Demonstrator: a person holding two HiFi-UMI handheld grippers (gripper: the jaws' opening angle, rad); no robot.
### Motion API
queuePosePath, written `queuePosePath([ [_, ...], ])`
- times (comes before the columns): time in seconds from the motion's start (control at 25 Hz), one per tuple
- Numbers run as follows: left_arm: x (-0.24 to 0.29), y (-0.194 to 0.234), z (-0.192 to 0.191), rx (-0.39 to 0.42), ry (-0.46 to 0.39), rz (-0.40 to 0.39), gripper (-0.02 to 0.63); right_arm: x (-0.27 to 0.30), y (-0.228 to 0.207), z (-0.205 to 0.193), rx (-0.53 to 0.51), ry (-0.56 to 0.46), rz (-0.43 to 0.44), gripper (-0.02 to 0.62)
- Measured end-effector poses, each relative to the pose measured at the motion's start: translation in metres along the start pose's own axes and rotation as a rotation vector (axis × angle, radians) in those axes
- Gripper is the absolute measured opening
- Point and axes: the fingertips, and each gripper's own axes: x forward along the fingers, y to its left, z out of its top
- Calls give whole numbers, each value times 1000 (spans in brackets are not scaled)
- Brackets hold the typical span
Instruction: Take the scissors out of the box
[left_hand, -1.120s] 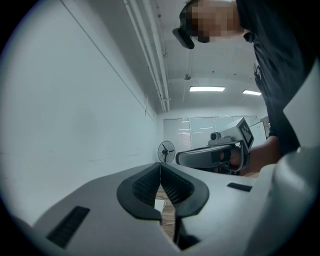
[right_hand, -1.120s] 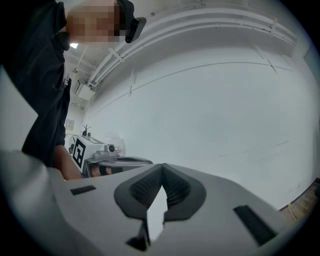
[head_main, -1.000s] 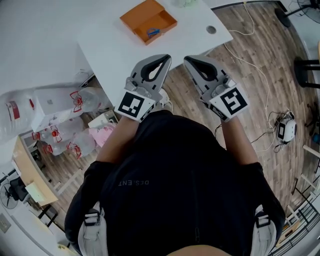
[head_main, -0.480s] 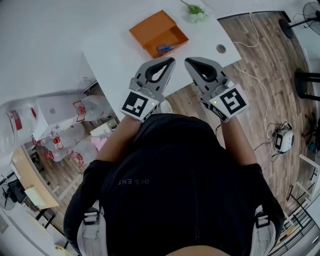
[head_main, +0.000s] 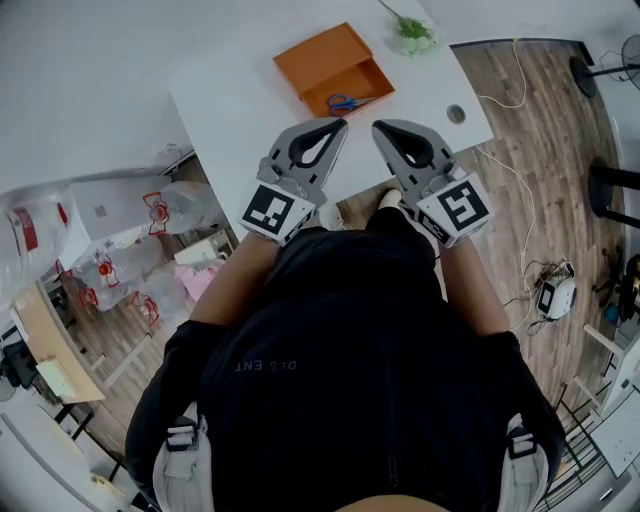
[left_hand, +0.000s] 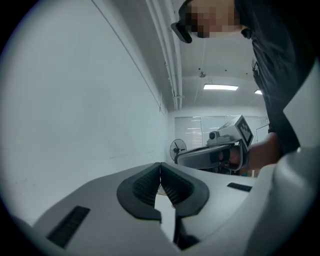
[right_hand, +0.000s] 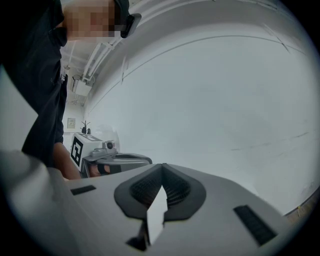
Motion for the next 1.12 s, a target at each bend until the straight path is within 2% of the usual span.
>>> queuePosePath([
  [0.36,17,32,-6,-1,30,147,20,31,-37,-9,-26,50,130,6],
  [0.64,36,53,-10,-6,18,269,20,61,-67,-10,-46,82,287,6],
  [0.84,46,63,-19,-27,-12,334,20,82,-88,-36,-89,159,386,8],
  [1.12,52,76,-37,-8,-16,457,20,112,-102,-88,-162,294,513,8],
])
